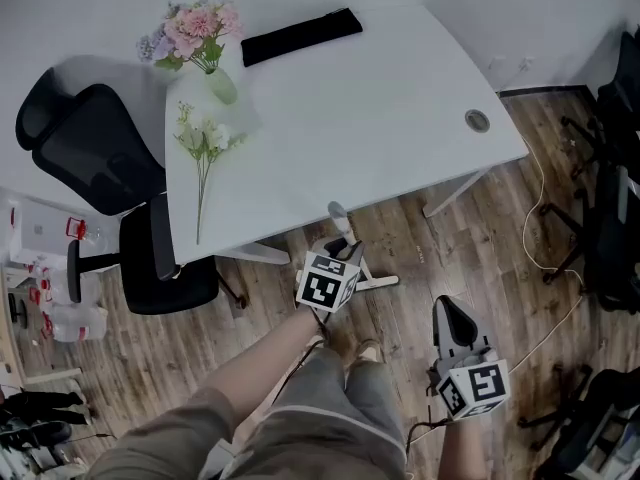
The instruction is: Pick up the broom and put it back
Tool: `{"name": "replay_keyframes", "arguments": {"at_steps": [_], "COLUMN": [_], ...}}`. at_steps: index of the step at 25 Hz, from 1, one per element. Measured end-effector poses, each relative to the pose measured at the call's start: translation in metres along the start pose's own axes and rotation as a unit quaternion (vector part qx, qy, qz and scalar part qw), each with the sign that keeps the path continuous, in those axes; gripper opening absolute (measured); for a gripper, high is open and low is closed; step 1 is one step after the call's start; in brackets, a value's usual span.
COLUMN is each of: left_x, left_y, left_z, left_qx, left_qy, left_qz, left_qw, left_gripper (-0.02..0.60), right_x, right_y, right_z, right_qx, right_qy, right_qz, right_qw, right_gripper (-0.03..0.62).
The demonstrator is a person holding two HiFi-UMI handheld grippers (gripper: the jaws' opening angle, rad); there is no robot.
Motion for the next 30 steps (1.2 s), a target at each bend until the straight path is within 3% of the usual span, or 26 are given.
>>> {"name": "replay_keyframes", "arguments": {"at_steps": [8,9,11,14,21,30], "left_x": [-0.011,-0.01,-0.007,-0.008,-0.019,-0.073], "left_y": [0.016,0.016,0.016,0.008,-0.049,-0.159], "left_z": [-0.021,-0.023,-0.025,-0.03,-0.032,-0.034], "left_qx": [0.002,0.003,0.011,0.014,0.015,0.013], "left_qy": [-0.018,-0.019,-0.025,-0.023,0.011,0.059], "left_qz": [-0.006,-0.013,-0.025,-0.021,0.002,0.088], "left_qw": [0.9998,0.9997,0.9993,0.9994,0.9998,0.9943], "left_gripper": [0.101,0.108,0.188,0.19,0.192,0.147], "right_x": [-0.012,-0.013,-0.019,-0.029,-0.059,-0.134], "right_y": [0.014,0.014,0.014,0.015,0.007,-0.015], "right_z": [-0.004,-0.006,-0.009,-0.012,-0.031,-0.074], "right_qx": [0.023,0.024,0.026,0.034,0.042,0.027], "right_qy": [-0.008,-0.009,-0.013,-0.021,-0.028,-0.065], "right_qz": [-0.016,-0.018,-0.02,-0.025,-0.016,0.035], "right_qw": [1.0,1.0,0.999,0.999,0.999,0.997], "right_gripper": [0.032,0.032,0.032,0.032,0.032,0.032]}}
Point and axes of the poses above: the fingertips, and each gripper's own axes: y forward along the fingers, z to its right, x out of its underside, the point moved 8 cm from there along -y, backward along the fingers, and after that the axes turned 9 degrees about -x, right-handed, at the moved point
